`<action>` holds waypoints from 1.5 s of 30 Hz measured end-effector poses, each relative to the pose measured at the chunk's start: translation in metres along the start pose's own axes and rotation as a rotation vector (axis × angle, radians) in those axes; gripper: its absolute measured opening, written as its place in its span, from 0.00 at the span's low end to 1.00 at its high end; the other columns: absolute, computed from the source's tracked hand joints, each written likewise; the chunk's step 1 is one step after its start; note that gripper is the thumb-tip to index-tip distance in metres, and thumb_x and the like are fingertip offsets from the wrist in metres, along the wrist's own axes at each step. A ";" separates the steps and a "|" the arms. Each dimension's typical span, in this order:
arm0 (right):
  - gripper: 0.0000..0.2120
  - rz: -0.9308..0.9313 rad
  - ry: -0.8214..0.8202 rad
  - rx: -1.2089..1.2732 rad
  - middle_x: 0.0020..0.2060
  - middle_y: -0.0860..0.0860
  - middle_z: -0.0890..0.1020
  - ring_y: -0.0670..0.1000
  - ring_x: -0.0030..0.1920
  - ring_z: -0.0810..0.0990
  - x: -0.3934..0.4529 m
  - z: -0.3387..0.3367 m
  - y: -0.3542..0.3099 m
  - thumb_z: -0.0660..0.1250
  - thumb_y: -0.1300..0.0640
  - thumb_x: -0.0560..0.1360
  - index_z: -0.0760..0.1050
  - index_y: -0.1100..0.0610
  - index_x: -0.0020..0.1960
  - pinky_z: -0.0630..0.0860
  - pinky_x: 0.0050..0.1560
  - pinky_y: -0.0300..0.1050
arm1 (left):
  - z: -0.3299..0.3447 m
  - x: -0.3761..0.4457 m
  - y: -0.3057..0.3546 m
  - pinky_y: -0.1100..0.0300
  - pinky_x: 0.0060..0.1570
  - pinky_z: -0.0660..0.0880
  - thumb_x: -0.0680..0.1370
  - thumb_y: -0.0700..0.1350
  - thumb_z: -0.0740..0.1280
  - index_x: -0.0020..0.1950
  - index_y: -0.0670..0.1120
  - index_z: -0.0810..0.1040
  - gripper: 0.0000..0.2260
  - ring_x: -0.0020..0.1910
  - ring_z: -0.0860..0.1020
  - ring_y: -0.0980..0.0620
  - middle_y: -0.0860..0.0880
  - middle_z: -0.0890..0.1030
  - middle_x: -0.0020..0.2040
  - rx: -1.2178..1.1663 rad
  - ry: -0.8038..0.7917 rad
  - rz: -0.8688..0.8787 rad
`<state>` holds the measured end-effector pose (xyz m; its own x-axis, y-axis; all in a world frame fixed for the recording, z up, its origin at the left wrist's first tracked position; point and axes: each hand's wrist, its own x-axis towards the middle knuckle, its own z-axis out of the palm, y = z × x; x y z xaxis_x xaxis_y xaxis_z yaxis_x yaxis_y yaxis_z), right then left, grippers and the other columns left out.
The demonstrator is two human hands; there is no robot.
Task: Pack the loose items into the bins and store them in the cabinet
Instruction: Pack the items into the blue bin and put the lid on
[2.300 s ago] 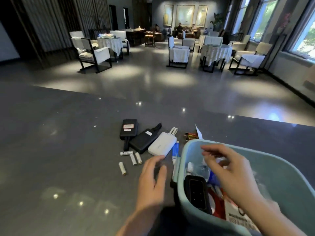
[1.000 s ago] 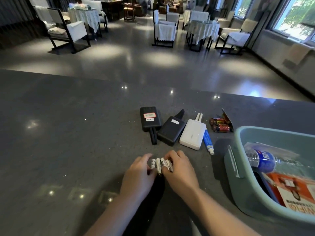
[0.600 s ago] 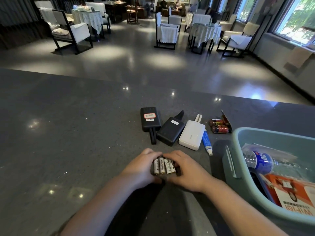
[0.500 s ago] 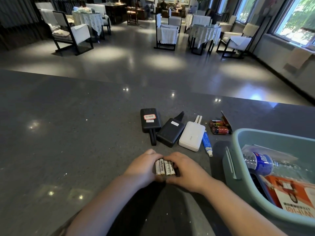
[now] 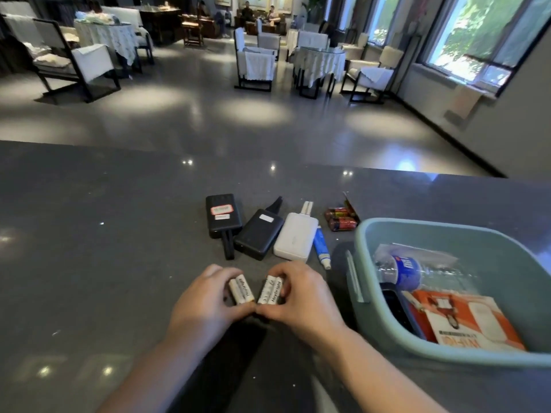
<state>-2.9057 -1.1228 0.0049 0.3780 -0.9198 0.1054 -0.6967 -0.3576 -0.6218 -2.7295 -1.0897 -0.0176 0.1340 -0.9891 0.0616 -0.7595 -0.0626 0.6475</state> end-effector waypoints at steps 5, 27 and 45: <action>0.24 0.013 0.197 0.050 0.44 0.37 0.73 0.42 0.43 0.75 -0.042 -0.063 -0.007 0.78 0.47 0.62 0.75 0.45 0.55 0.75 0.46 0.35 | -0.007 -0.007 0.063 0.62 0.44 0.75 0.59 0.49 0.82 0.51 0.56 0.79 0.23 0.43 0.77 0.60 0.58 0.77 0.48 -0.268 0.140 0.081; 0.30 -0.124 -0.469 -0.549 0.59 0.49 0.75 0.51 0.59 0.74 -0.029 -0.176 0.162 0.77 0.49 0.64 0.73 0.50 0.64 0.72 0.61 0.49 | 0.090 0.017 0.213 0.62 0.52 0.58 0.63 0.62 0.75 0.56 0.60 0.75 0.24 0.53 0.70 0.62 0.65 0.73 0.51 0.008 0.038 0.239; 0.15 0.014 0.051 0.017 0.46 0.42 0.75 0.43 0.42 0.77 -0.023 -0.185 0.178 0.74 0.60 0.67 0.75 0.44 0.45 0.78 0.47 0.43 | 0.090 0.078 0.228 0.52 0.59 0.59 0.65 0.61 0.73 0.59 0.59 0.74 0.25 0.59 0.68 0.50 0.57 0.78 0.56 0.629 -0.459 0.381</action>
<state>-3.1517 -1.1953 0.0355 0.3365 -0.9318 0.1362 -0.6907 -0.3425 -0.6369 -2.9499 -1.1930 0.0664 -0.3683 -0.9053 -0.2117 -0.9296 0.3556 0.0967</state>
